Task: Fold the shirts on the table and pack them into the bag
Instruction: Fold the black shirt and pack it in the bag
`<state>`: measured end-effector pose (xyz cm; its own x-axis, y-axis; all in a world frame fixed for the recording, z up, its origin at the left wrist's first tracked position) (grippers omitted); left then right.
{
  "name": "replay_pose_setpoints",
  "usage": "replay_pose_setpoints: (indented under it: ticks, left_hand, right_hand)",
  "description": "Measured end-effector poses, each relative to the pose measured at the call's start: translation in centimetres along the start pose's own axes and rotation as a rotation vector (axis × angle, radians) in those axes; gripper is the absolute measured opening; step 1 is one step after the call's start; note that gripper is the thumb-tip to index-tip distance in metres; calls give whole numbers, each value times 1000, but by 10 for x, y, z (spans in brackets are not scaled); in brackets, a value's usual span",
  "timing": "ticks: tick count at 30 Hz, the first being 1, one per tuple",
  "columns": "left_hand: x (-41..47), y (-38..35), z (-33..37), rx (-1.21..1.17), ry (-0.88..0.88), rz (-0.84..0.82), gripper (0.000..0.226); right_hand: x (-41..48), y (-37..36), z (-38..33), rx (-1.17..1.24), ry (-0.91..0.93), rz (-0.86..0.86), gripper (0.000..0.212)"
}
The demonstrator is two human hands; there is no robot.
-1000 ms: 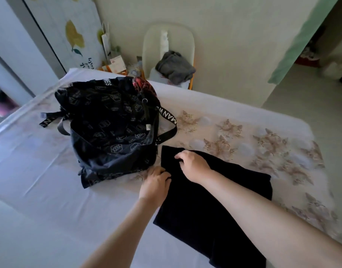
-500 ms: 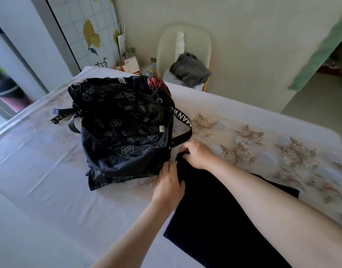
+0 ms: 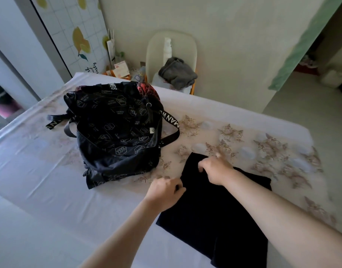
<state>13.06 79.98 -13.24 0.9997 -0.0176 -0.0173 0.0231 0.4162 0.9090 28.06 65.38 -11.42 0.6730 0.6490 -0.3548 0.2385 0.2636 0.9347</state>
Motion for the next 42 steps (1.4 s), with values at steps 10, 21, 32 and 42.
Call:
replay_pose_setpoints:
  ticks: [10, 21, 32, 42]
  left_hand:
    - [17, -9, -11, -222, 274, 69, 16]
    - [12, -21, -19, -241, 180, -167, 28]
    - [44, 37, 119, -352, -17, -544, 21]
    - [9, -65, 189, -403, -70, -274, 18]
  right_hand:
    - [27, -1, -34, -6, 102, 159, 44]
    - [39, 15, -11, -50, 137, 381, 23]
    - [-70, 27, 82, 270, -83, 347, 31]
    - [-198, -71, 106, 74, -482, 59, 61]
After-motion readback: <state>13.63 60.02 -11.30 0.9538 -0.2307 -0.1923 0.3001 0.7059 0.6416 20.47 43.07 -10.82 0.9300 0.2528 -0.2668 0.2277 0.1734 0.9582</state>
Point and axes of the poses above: each hand's wrist, its own x-axis towards the middle knuckle, its own y-axis out of the back of the hand, z = x × y, the point moved 3 cm from there along x, towards the middle knuckle, and after that the axes turned 8 degrees about -y, right-handed, at the moved point
